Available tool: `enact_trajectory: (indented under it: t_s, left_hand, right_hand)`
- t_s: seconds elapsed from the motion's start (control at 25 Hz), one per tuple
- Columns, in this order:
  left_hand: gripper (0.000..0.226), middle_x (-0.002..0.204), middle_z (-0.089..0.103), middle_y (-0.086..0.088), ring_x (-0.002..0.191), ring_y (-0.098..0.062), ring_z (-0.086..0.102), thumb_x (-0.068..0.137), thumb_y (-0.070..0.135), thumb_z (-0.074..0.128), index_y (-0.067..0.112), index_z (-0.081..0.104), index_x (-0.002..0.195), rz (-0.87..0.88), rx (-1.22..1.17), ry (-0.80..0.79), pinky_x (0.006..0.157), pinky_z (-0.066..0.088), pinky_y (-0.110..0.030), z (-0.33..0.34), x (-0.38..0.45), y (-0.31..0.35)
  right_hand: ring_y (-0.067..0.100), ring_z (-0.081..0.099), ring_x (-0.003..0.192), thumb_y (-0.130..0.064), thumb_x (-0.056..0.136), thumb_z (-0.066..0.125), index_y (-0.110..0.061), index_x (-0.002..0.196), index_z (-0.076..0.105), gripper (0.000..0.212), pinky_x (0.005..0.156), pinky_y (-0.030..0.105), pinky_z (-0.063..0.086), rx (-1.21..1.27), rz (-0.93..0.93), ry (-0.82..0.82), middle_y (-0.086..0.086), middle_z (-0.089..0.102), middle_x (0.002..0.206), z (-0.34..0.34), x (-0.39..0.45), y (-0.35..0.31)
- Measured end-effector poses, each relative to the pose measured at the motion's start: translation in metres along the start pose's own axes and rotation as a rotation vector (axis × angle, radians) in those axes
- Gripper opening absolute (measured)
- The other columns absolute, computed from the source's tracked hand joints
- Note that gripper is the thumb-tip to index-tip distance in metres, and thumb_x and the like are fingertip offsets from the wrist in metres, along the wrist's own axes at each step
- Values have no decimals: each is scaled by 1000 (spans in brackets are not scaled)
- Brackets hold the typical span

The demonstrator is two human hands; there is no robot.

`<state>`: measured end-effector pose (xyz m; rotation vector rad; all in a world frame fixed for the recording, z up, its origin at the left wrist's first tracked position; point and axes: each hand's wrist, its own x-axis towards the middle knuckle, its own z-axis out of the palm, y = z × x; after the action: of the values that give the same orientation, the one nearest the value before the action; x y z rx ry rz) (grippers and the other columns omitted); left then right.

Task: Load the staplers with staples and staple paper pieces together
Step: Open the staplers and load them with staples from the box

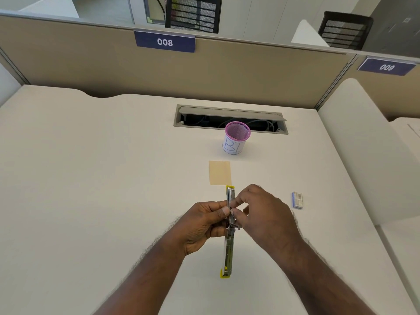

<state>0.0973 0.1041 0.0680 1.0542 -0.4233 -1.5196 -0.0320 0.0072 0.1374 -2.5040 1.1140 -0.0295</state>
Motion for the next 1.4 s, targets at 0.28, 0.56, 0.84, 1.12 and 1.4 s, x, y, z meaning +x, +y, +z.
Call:
enact_trajectory:
  t_s: [0.28, 0.56, 0.84, 1.12, 1.4]
  left_hand:
    - [32, 91, 70, -8, 81, -18, 69, 97, 14, 55, -7, 62, 120, -39, -23, -5, 75, 56, -31, 3, 1, -5]
    - [30, 96, 71, -9, 82, -18, 69, 93, 12, 62, 0, 65, 120, -28, -43, 30, 76, 55, -30, 1, 6, -12]
    - [17, 83, 68, -4, 81, -25, 74, 90, 7, 63, 7, 68, 106, -85, 49, 344, 68, 58, -32, 1, 25, -30]
    - [20, 75, 62, -13, 63, -24, 58, 85, 17, 71, -1, 67, 78, -98, 350, 658, 67, 60, -38, -5, 62, -51]
    - [20, 64, 53, -7, 62, -25, 49, 83, 22, 65, 15, 59, 65, -119, 669, 740, 66, 55, -37, -6, 86, -54]
  right_hand:
    - [3, 62, 83, -46, 83, 62, -34, 81, 59, 12, 75, 31, 51, 36, -52, -54, -18, 54, 100, 8, 8, 12]
    - [-1, 60, 90, -47, 78, 57, -33, 80, 58, 14, 76, 27, 53, 218, -158, -39, -19, 59, 96, 19, 9, 32]
    - [10, 72, 74, -17, 81, 70, -25, 74, 68, 11, 72, 30, 57, 691, 46, 76, -8, 75, 77, 41, 19, 59]
    - [13, 75, 78, -6, 90, 68, -14, 103, 74, 17, 72, 20, 58, 1074, 230, -13, -3, 77, 79, 54, 25, 83]
    - [14, 73, 77, -4, 89, 68, -15, 97, 75, 15, 71, 22, 59, 1114, 292, -13, 3, 76, 78, 52, 32, 93]
